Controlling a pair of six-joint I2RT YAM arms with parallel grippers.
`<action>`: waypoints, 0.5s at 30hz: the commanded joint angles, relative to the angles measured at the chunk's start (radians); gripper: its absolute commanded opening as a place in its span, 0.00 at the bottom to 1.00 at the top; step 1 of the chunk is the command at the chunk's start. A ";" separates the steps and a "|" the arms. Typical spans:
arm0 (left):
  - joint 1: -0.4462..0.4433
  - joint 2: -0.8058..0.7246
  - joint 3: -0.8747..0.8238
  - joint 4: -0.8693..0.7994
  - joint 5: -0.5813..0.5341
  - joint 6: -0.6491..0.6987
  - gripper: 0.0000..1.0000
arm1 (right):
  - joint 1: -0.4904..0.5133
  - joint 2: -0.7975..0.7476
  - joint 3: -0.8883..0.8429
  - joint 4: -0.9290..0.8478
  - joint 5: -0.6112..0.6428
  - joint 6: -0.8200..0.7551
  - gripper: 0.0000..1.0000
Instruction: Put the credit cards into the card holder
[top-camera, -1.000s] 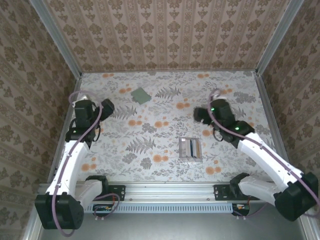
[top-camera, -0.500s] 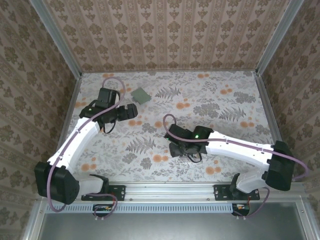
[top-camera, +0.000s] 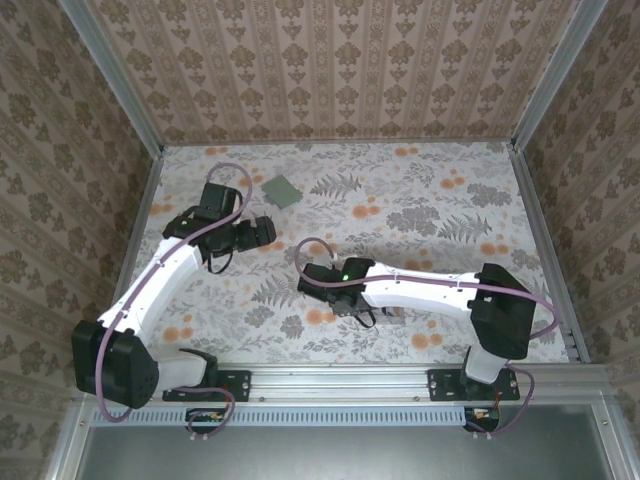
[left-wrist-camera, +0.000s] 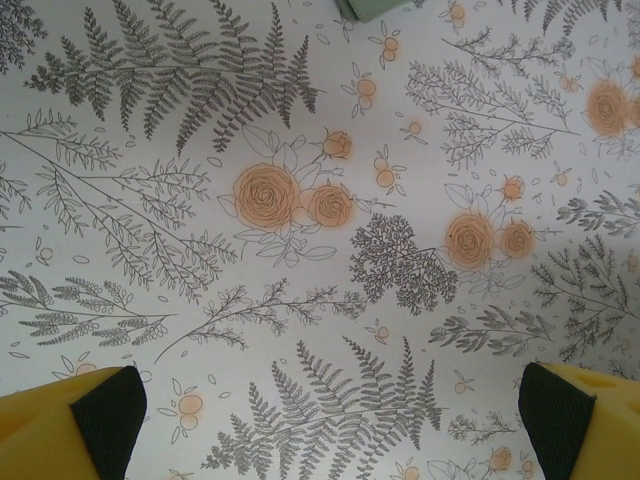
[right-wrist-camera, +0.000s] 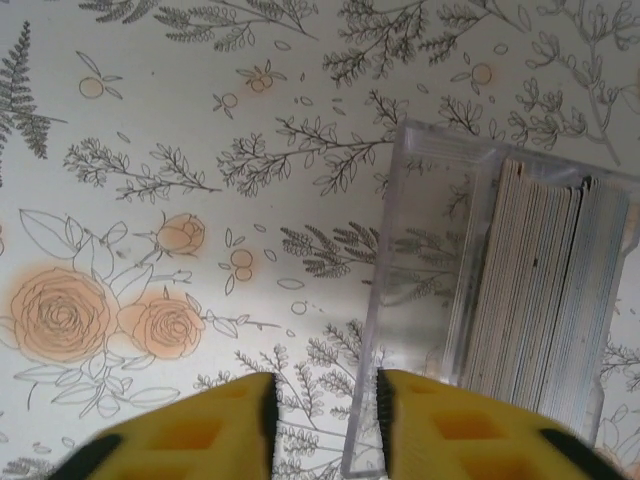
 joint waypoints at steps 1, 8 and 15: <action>-0.004 0.009 -0.001 -0.022 0.003 -0.004 1.00 | 0.007 0.042 0.027 -0.078 0.074 0.024 0.29; -0.004 0.036 0.012 -0.025 0.015 0.003 1.00 | 0.028 0.055 0.045 -0.155 0.141 0.085 0.37; -0.004 0.032 0.018 -0.045 -0.011 0.005 1.00 | 0.005 0.062 -0.018 -0.016 0.066 0.060 0.32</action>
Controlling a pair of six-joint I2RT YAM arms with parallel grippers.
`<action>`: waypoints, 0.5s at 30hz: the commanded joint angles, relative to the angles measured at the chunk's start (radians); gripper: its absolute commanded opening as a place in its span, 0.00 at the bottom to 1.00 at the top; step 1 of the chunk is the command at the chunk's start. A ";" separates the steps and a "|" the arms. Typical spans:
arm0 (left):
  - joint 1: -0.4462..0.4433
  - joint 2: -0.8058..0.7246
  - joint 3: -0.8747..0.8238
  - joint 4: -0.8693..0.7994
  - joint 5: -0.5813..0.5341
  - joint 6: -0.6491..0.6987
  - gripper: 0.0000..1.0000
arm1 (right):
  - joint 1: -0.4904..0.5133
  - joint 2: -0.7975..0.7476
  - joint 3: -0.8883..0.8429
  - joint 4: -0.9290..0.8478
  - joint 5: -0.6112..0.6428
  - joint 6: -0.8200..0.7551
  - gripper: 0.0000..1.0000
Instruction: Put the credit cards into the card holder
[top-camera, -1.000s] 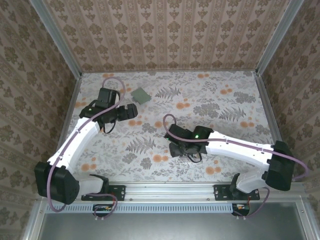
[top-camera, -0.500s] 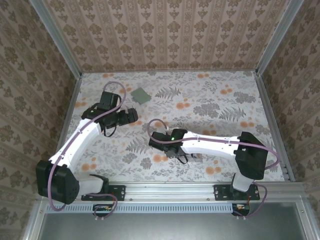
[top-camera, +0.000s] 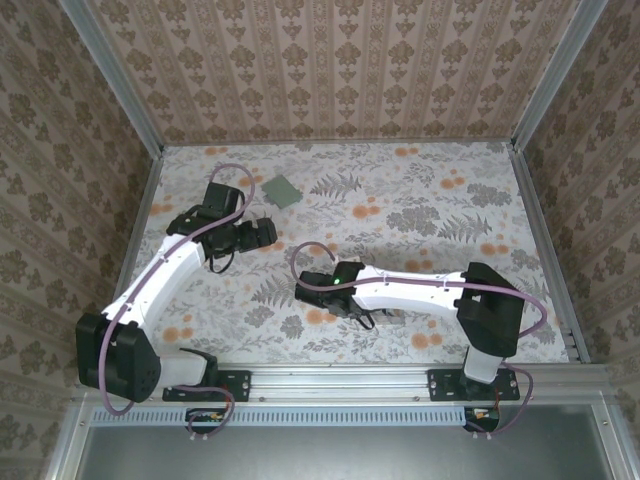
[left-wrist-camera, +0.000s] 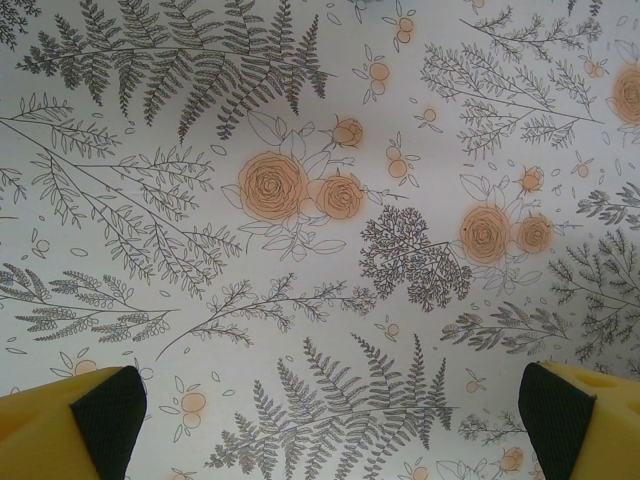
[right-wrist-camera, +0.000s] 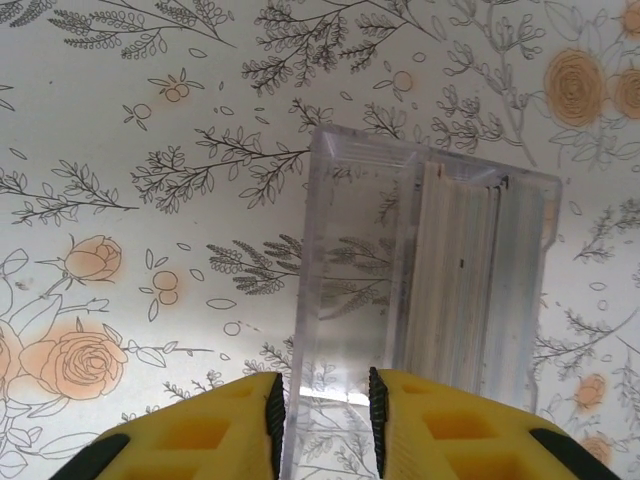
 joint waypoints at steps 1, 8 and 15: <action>-0.004 -0.006 0.020 -0.055 -0.023 0.002 1.00 | -0.022 0.028 -0.018 0.043 -0.036 -0.007 0.32; -0.004 -0.055 -0.017 -0.063 -0.072 -0.019 1.00 | -0.037 0.052 -0.019 0.052 -0.029 -0.014 0.25; -0.004 -0.076 -0.040 -0.058 -0.095 -0.056 1.00 | -0.120 0.021 -0.033 0.116 -0.032 -0.085 0.03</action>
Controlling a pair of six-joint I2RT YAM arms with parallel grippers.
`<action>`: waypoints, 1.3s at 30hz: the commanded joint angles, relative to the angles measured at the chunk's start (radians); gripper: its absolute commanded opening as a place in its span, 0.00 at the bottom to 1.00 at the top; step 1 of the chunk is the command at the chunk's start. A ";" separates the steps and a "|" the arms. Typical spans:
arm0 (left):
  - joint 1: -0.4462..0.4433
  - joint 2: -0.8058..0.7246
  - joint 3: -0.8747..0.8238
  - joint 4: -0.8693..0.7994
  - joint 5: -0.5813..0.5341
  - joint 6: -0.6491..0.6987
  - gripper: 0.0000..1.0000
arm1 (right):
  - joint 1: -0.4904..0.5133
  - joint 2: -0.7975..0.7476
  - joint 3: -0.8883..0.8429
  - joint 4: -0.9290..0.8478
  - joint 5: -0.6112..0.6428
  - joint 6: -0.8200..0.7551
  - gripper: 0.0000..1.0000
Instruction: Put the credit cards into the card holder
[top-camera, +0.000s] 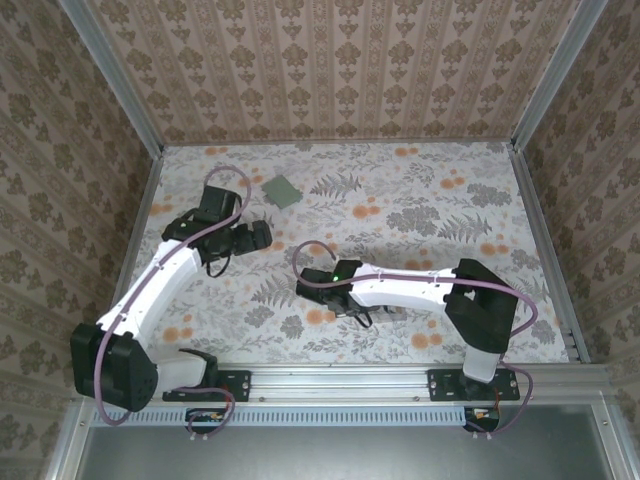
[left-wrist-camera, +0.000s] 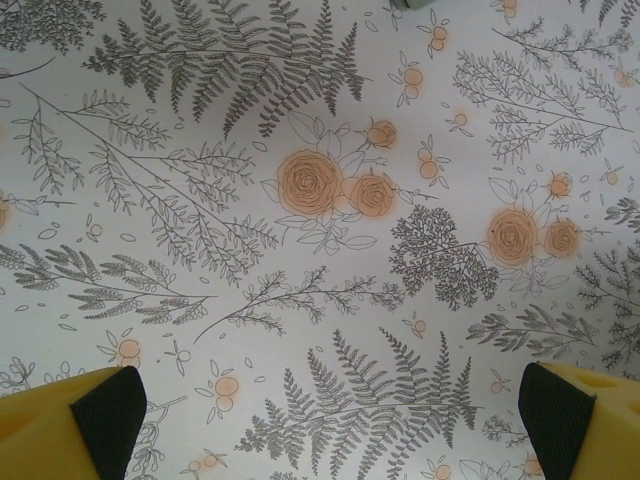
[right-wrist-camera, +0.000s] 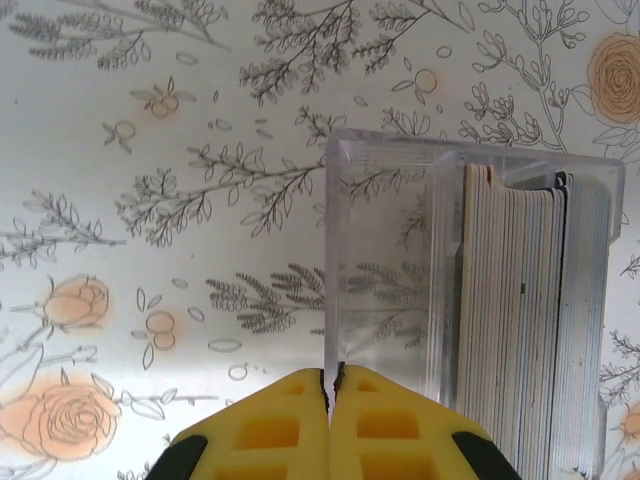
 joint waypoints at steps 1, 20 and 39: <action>-0.004 -0.017 -0.020 -0.028 -0.021 -0.039 1.00 | -0.073 -0.019 -0.004 0.043 0.001 -0.075 0.03; 0.005 0.231 0.057 0.148 0.044 -0.088 0.99 | -0.394 0.267 0.360 0.210 -0.046 -0.385 0.27; 0.127 0.904 0.614 0.305 0.151 -0.096 0.77 | -0.401 -0.385 -0.041 0.340 -0.099 -0.522 0.64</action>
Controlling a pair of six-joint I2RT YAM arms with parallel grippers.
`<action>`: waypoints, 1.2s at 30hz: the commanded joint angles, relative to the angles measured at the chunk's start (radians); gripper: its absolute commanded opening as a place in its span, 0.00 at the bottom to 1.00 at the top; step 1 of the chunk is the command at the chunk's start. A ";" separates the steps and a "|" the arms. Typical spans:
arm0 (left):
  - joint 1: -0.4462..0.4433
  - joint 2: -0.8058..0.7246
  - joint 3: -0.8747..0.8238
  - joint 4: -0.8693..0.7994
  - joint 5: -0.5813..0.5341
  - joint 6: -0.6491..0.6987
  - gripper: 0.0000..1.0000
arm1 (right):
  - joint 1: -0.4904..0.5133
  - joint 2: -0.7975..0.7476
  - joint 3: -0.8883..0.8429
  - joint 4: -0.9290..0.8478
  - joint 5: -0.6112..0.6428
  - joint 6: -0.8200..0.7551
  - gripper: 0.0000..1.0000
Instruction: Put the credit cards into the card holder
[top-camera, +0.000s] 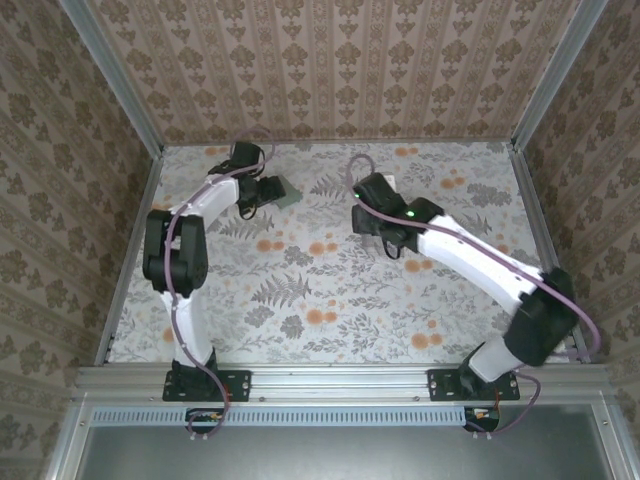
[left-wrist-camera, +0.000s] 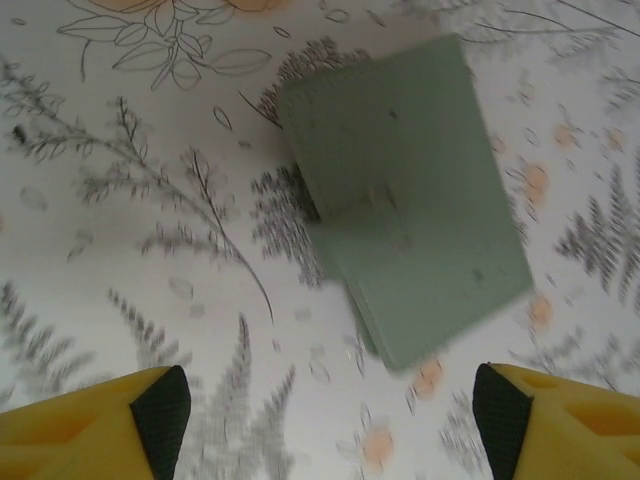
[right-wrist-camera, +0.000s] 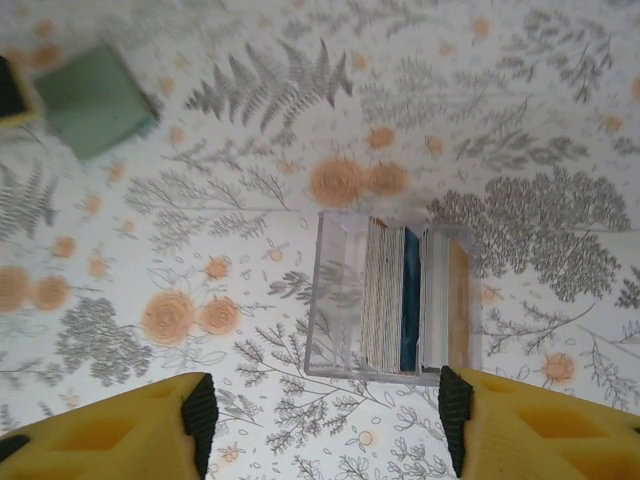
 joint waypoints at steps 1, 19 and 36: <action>0.030 0.067 0.043 0.081 0.088 -0.043 0.77 | -0.004 -0.077 -0.107 0.017 -0.019 -0.031 0.65; 0.011 0.208 0.096 0.162 0.228 -0.136 0.32 | -0.004 -0.162 -0.164 0.059 -0.067 0.024 0.65; -0.055 -0.227 -0.185 0.024 0.305 -0.044 0.00 | 0.003 -0.161 -0.232 0.253 -0.353 -0.124 0.67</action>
